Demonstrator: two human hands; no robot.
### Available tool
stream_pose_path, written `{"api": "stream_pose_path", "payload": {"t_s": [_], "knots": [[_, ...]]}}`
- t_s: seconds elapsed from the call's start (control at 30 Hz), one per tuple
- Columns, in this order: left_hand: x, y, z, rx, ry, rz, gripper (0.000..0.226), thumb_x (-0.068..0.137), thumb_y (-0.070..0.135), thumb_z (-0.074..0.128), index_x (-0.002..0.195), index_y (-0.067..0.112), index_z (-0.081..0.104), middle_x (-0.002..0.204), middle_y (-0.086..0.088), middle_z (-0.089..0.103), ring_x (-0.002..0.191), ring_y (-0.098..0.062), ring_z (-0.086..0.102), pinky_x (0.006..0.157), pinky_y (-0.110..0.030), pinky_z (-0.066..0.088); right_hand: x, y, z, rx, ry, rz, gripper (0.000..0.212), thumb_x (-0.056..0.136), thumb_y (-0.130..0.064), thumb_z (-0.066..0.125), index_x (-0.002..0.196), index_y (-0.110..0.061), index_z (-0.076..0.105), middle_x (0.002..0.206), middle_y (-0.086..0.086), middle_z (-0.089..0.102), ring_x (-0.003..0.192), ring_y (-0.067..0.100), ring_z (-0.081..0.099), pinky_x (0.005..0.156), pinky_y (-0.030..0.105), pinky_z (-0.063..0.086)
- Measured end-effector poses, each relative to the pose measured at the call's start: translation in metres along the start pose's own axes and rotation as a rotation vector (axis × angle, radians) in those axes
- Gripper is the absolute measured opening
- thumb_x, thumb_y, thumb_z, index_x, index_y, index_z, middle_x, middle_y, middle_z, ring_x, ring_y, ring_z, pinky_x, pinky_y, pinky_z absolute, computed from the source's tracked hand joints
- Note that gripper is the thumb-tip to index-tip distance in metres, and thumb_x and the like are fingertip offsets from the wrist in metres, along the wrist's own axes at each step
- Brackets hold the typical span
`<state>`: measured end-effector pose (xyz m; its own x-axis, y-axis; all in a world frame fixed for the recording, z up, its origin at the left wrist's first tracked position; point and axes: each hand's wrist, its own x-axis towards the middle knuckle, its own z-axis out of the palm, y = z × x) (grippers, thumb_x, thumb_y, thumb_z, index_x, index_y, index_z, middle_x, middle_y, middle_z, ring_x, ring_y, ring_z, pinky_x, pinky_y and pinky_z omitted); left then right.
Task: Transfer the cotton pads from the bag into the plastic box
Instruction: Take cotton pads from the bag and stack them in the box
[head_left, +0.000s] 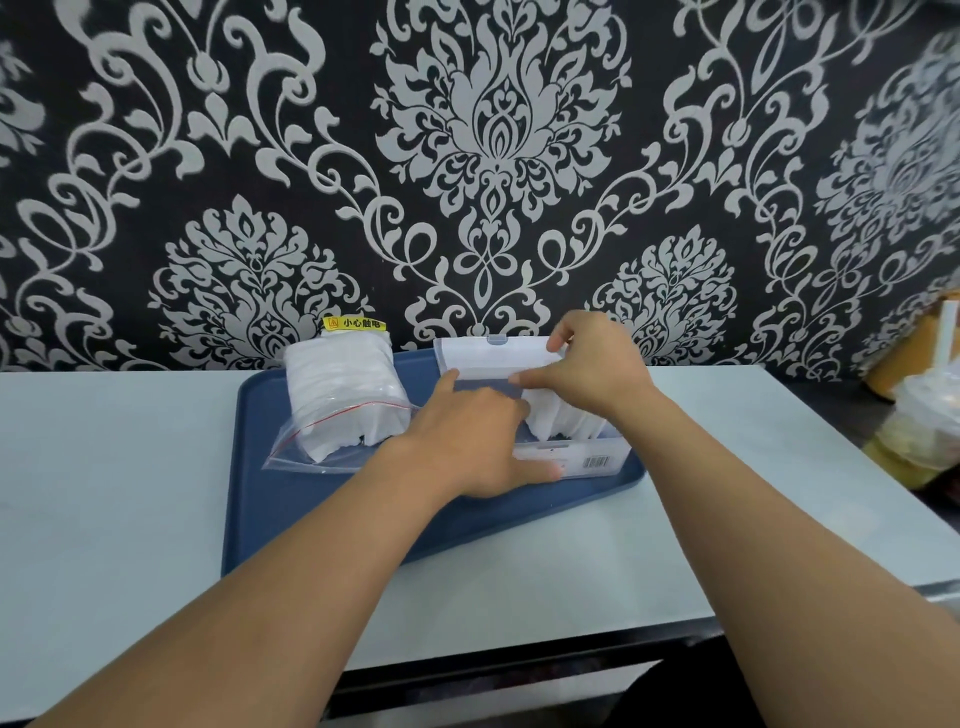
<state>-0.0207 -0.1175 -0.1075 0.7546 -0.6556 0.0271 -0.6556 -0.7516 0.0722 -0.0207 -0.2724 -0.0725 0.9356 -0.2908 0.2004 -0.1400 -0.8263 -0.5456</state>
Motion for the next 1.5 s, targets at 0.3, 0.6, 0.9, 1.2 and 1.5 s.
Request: {"api": "stream_pose_path", "payload": {"t_s": [0.3,0.6,0.9,1.2,1.5], "knots": [[0.001,0.001,0.002,0.047,-0.071,0.062,0.065,0.089,0.076,0.041,0.135,0.035,0.059,0.13,0.007,0.066,0.13,-0.014,0.052,0.125,-0.041,0.009,-0.026,-0.008,-0.009,-0.058,-0.484,-0.073,0.036,0.094,-0.017,0.049,0.073,0.004,0.069,0.076,0.014,0.072,0.06,-0.009,0.057,0.081,0.026,0.039],[-0.017,0.001,-0.023,-0.118,0.036,0.065,0.047,0.086,0.067,0.059,0.113,0.031,0.072,0.113,0.008,0.069,0.109,-0.017,0.061,0.09,-0.031,0.046,-0.022,-0.005,-0.012,-0.097,-0.386,-0.133,0.029,0.091,-0.018,0.053,0.077,-0.005,0.074,0.077,0.008,0.075,0.078,0.02,0.069,0.076,0.04,0.058],[-0.098,-0.101,-0.063,-0.455,0.5,-0.345,0.056,0.06,0.026,0.067,0.116,0.027,0.067,0.111,0.012,0.06,0.097,-0.012,0.058,0.084,-0.029,0.046,-0.091,-0.104,0.015,0.248,-0.439,-0.524,0.023,0.087,-0.005,0.058,0.085,-0.014,0.08,0.067,-0.003,0.071,0.07,0.022,0.067,0.064,0.028,0.054],[-0.103,-0.118,-0.026,-0.514,0.237,-0.493,0.092,0.067,0.048,0.087,0.145,0.018,0.049,0.143,0.001,0.044,0.125,-0.019,0.051,0.108,-0.038,0.045,-0.08,-0.105,0.063,-0.261,-0.425,-0.453,0.022,0.095,-0.008,0.045,0.117,-0.01,0.05,0.11,0.016,0.061,0.09,0.033,0.058,0.067,0.037,0.039],[-0.093,-0.111,-0.034,-0.377,0.381,-0.529,0.042,0.075,-0.003,0.057,0.109,0.014,0.075,0.106,-0.006,0.068,0.098,-0.03,0.064,0.082,-0.035,0.054,-0.069,-0.105,0.062,-0.438,-0.199,-0.478,0.058,0.092,-0.006,0.049,0.142,-0.032,0.038,0.107,0.009,0.063,0.093,0.035,0.064,0.062,0.035,0.036]]}}
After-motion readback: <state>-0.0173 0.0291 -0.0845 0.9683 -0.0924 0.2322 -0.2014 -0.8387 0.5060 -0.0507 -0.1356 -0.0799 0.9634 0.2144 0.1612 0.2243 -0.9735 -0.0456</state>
